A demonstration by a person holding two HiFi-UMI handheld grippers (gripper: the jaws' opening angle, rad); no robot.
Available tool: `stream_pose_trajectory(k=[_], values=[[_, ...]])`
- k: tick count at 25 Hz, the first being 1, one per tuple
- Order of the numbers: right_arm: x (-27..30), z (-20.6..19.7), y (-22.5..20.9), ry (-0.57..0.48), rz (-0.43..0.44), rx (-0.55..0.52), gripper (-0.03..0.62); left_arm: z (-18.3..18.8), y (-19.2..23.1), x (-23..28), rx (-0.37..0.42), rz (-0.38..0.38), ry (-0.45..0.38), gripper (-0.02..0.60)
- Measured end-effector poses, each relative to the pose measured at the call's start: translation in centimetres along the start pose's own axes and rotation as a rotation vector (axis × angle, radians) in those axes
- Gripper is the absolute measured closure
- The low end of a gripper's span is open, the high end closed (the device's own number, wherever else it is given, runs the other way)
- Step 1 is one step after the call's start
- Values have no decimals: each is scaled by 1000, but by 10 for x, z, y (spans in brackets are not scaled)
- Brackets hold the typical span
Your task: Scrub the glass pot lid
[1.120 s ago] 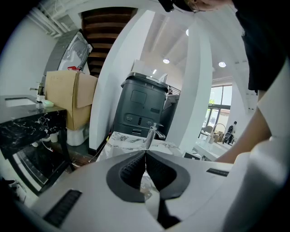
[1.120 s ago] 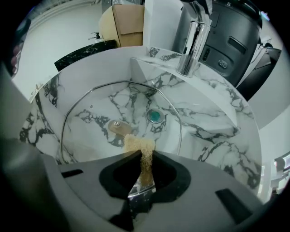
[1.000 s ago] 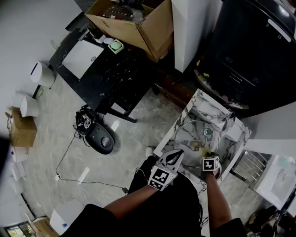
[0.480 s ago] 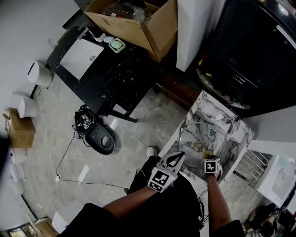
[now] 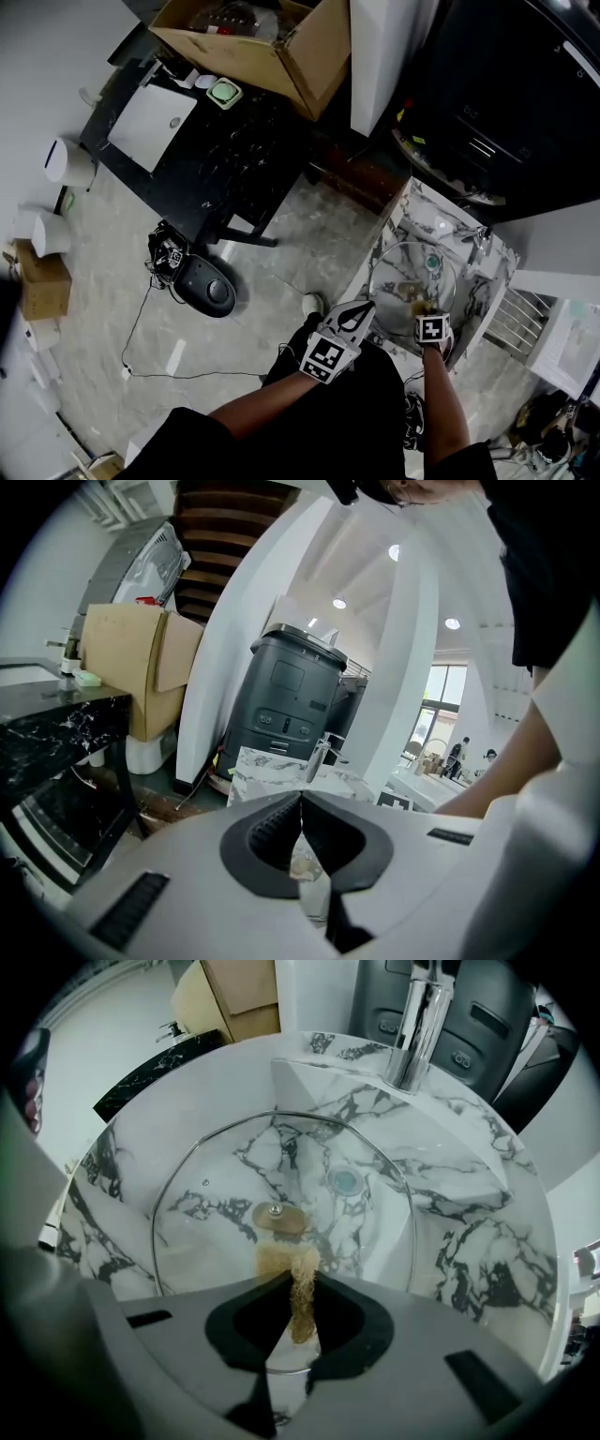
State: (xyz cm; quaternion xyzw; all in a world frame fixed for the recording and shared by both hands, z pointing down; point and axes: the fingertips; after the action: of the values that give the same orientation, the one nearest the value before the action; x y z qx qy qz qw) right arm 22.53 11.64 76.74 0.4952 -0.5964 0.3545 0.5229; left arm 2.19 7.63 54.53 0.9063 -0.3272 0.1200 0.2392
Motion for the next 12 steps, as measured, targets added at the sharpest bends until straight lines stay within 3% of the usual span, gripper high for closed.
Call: stream_pose_trajectory(k=[5,12], values=[[2,3,21,10,44,-2,531,1,9,1,11,-28,16,566],[1,12,31,27,39,-35,531,2,17,2,28,-68,29,566]])
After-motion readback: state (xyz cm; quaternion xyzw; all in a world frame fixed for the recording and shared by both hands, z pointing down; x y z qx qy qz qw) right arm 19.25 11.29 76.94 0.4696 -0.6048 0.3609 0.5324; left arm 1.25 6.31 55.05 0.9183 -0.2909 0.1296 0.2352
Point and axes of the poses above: the fingertips, and each gripper's own axes: x forward along the fingers, y to its left, z out of its top, and after that the axes turned 4 degrees about -z, right-handed
